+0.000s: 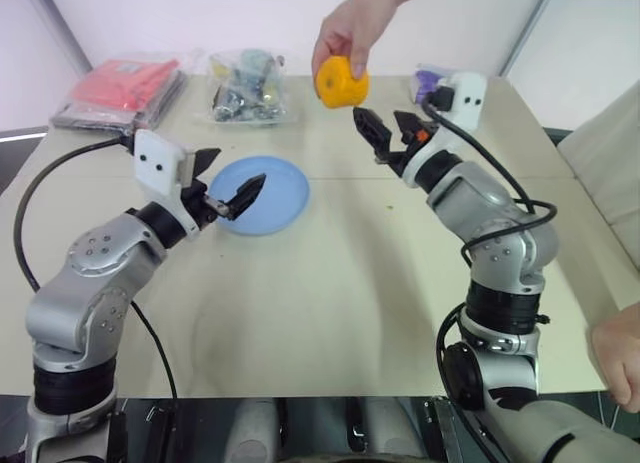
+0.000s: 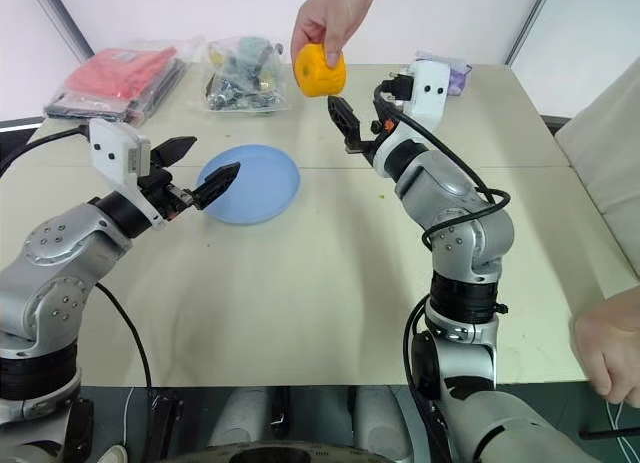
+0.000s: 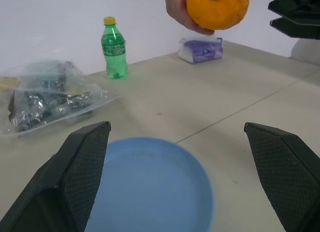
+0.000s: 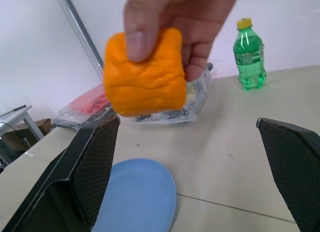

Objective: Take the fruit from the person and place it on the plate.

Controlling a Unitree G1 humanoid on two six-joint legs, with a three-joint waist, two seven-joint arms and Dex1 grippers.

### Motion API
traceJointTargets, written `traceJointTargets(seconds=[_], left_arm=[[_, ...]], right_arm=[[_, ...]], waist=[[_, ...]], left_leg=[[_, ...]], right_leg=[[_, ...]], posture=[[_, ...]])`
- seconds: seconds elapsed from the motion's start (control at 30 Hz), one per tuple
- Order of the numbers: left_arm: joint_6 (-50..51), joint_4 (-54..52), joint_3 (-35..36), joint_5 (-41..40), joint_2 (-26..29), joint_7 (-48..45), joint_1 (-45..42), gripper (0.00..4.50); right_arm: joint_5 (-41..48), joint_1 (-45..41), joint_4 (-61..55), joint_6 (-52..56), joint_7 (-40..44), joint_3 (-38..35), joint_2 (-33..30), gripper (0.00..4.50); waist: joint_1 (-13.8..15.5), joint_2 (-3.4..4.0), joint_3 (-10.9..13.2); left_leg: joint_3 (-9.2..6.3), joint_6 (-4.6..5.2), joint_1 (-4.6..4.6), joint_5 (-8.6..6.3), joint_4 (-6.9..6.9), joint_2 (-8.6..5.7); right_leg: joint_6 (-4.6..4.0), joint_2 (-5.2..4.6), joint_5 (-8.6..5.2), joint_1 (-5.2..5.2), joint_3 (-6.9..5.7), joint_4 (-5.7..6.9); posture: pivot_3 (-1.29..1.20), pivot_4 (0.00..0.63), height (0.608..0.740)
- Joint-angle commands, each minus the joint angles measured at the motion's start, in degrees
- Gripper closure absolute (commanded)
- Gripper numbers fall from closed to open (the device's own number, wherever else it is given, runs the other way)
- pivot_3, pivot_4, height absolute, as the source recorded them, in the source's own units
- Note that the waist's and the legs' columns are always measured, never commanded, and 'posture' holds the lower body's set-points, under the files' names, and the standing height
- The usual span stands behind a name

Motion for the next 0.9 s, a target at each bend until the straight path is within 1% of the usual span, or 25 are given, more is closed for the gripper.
traceJointTargets(seconds=[0.03, 0.2, 0.57, 0.7, 0.9], left_arm=[[-1.1, -1.8, 0.7, 0.1, -0.1, 0.6, -0.9, 0.02], [-1.1, -2.3, 0.9, 0.2, -0.1, 0.9, -0.5, 0.02], [-0.9, -3.3, 0.9, 0.0, -0.4, 1.9, -0.1, 0.02], [-0.7, -3.6, 0.5, -0.1, -0.6, 2.3, -0.2, 0.02], [-0.4, -3.9, 0.5, -0.2, -0.6, 2.5, -0.4, 0.02]], right_arm=[[0.4, -3.2, 1.2, -2.8, 0.6, 0.1, 1.1, 0.00], [0.0, -5.2, 4.1, -4.5, 1.8, 1.3, 1.7, 0.00], [-1.0, -6.2, 6.3, -6.5, 3.2, 3.8, 2.9, 0.00], [-2.8, -8.6, 11.5, -10.3, 4.2, 3.7, 3.0, 0.00], [-4.3, -11.2, 16.2, -14.0, 5.3, 3.8, 3.2, 0.00]], waist=[[-0.2, 0.00, 0.0], [-0.1, 0.00, 0.0], [-0.1, 0.00, 0.0], [-0.1, 0.00, 0.0], [-0.1, 0.01, 0.0]], left_leg=[[0.00, 0.00, 0.00, 0.00, -0.01, 0.01], [0.01, 0.00, 0.00, 0.00, -0.02, 0.02], [0.01, 0.00, -0.01, 0.00, -0.02, 0.01], [0.01, 0.00, -0.01, 0.00, -0.02, 0.01], [0.02, 0.00, -0.01, 0.00, -0.03, 0.01]], right_leg=[[0.00, 0.02, 0.00, -0.02, 0.00, 0.00], [0.00, 0.01, 0.00, -0.02, 0.00, 0.00], [0.00, -0.01, 0.00, -0.02, 0.00, 0.00], [0.00, -0.01, 0.00, -0.02, 0.00, 0.00], [0.00, -0.01, 0.00, -0.03, 0.00, -0.02]], posture=[[0.00, 0.150, 0.731], [0.00, 0.150, 0.731], [0.00, 0.150, 0.731], [0.00, 0.150, 0.731], [0.00, 0.150, 0.731]])
